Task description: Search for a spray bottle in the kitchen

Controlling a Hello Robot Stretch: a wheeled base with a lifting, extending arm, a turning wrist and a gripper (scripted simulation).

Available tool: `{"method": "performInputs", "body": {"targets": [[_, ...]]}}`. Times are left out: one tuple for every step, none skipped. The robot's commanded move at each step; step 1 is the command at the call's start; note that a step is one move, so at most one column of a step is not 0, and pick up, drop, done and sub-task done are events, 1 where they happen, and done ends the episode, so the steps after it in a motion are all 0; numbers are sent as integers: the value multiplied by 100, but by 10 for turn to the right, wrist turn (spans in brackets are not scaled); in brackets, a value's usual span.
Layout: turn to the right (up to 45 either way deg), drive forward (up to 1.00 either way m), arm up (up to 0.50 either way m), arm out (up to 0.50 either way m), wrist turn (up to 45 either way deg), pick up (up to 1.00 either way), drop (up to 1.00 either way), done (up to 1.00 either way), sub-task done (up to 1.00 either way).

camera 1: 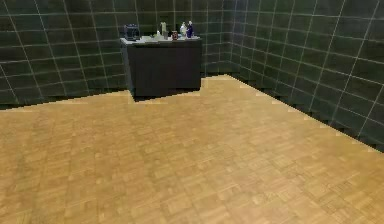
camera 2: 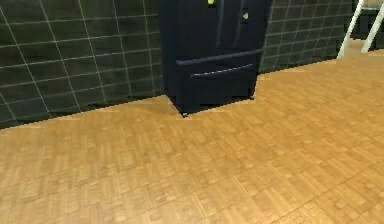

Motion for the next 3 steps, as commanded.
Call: {"method": "performInputs", "body": {"targets": [[-30,0,0,0,0,0,0,0,0],[0,100,0,0,0,0,0,0,0],[0,100,0,0,0,0,0,0,0]]}}
